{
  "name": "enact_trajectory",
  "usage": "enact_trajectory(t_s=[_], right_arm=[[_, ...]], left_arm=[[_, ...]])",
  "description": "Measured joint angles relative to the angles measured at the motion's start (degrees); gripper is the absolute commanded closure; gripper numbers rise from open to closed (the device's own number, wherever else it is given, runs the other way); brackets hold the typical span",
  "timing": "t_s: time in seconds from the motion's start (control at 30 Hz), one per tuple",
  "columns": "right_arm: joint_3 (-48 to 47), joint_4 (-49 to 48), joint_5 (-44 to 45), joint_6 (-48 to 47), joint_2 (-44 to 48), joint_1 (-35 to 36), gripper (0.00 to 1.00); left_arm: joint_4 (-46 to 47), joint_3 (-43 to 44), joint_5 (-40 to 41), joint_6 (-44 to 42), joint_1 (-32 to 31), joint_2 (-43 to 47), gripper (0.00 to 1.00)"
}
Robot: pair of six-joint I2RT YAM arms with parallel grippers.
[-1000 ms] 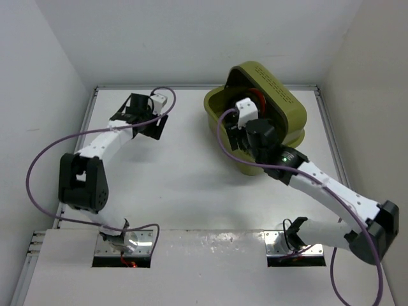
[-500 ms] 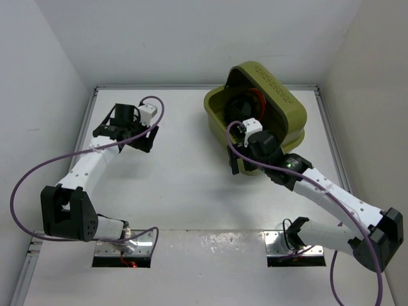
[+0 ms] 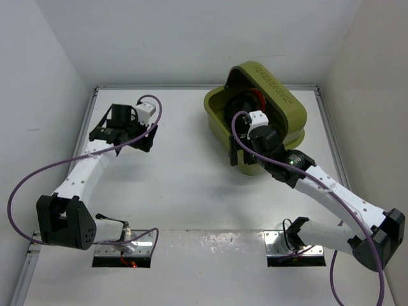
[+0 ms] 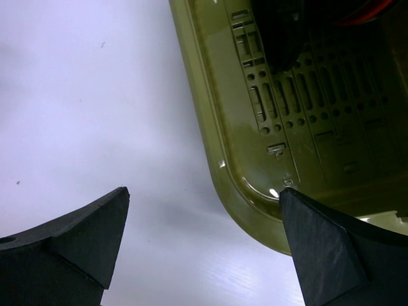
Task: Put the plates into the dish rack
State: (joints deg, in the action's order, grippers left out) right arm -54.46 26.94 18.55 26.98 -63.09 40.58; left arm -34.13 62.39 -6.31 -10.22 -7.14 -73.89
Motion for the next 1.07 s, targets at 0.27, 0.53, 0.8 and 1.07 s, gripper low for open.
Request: enact_trajectory(t_s=[0.27,0.53,0.8,1.07], right_arm=[[0.13,0.13,0.98,0.02,0.81,0.0,0.0],[0.66,0.13,1.88,0.46,1.18,0.0,0.0],[1.42,0.17,2.19,0.48,1.97,0.0,0.0],[2.36,0.13,2.51,1.14,2.34,0.0,0.0]], left_arm=[[0.37,-1.53,-0.94,0.22,0.0,0.63,0.23],[0.5,-1.55,-1.53,0.44,0.07,0.61,0.23],[0.63,-2.08,-2.1,0.59,0.11,0.61,0.23],[0.59,-2.58,-2.51,0.79,0.11,0.63,0.23]])
